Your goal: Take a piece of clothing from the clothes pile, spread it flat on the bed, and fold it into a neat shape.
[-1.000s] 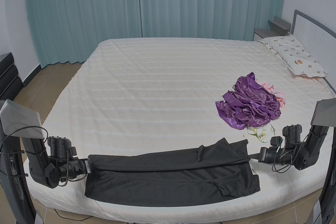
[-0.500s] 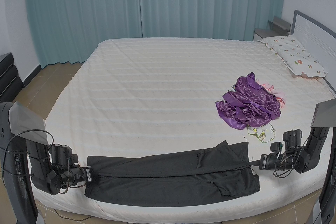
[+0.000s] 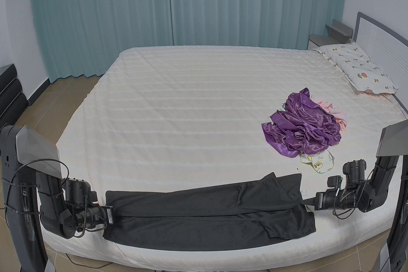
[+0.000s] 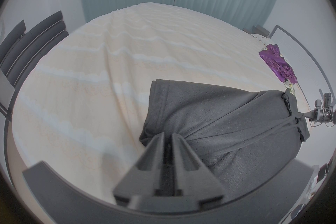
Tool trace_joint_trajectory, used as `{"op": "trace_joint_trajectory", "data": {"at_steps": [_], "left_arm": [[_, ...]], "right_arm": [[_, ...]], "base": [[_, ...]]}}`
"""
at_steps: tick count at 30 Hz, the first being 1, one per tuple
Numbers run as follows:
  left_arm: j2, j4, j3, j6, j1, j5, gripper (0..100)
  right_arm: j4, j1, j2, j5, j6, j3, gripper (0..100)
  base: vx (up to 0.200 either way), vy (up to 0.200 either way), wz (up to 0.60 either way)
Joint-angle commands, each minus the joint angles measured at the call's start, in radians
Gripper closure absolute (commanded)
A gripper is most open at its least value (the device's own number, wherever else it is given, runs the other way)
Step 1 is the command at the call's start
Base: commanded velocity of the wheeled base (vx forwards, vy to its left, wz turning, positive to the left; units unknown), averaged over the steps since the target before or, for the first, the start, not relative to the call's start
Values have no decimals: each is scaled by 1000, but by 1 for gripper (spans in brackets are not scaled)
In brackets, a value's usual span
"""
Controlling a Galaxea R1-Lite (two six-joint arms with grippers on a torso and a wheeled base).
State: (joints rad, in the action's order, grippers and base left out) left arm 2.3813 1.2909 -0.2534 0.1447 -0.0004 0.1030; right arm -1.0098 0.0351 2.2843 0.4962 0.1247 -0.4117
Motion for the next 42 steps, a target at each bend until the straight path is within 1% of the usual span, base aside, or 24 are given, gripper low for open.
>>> {"op": "trace_joint_trajectory", "data": {"at_steps": [1, 6, 7, 9, 10, 12, 13, 16, 19, 20, 22, 26, 29, 31, 32, 34, 42], "left_arm": [[18, -1, 0, 3, -7, 0, 0], [10, 1, 0, 9, -3, 0, 0], [3, 1, 5, 21, 7, 0, 0], [-7, 1, 16, 36, 16, 0, 0], [-33, 1, 34, 69, 31, 3, 0], [-60, 1, 52, 105, 50, 14, 0], [-62, 1, 52, 108, 51, 14, 0], [-116, 1, 49, 191, 105, 15, 0], [-162, -1, 43, 283, 145, 26, 0], [-162, -1, 43, 283, 145, 26, 0], [-206, -4, 45, 363, 166, 61, 0], [-232, -7, 43, 458, 171, 113, 0], [-228, -5, 42, 524, 169, 142, 0], [-224, -4, 42, 539, 171, 165, 0], [-217, -4, 43, 543, 180, 193, 0], [-206, -2, 46, 543, 183, 213, 0], [-188, -2, 56, 543, 183, 216, 0]], "right_arm": [[-3, -1, 0, 4, 4, -4, 0], [-9, 17, -51, 10, 33, -19, 0], [-12, 6, -71, 13, 66, -22, 0], [-13, -1, -83, 16, 81, -27, 0], [-20, -23, -108, 16, 108, -38, 0], [-15, -37, -132, 16, 147, -65, 0], [-15, -37, -132, 16, 150, -68, 0], [-6, -95, -143, 5, 205, -113, 0], [-1, -149, -131, -4, 220, -133, 0], [-1, -149, -131, -4, 220, -133, 0], [50, -184, -89, -27, 220, -188, 0], [129, -204, -26, -68, 219, -279, 0], [171, -204, 8, -76, 219, -314, 0], [183, -204, 21, -77, 217, -325, 0], [186, -202, 37, -76, 216, -329, 0], [188, -201, 54, -77, 211, -331, 0], [180, -204, 84, -76, 207, -331, 0]], "base": [[0, 0, 0], [0, 0, 0], [0, 0, 0], [0, 0, 0], [0, 0, 0], [0, 0, 0], [0, 0, 0], [0, 0, 0], [0, 0, 0], [0, 0, 0], [0, 0, 0], [0, 0, 0], [0, 0, 0], [0, 0, 0], [0, 0, 0], [0, 0, 0], [0, 0, 0]]}}
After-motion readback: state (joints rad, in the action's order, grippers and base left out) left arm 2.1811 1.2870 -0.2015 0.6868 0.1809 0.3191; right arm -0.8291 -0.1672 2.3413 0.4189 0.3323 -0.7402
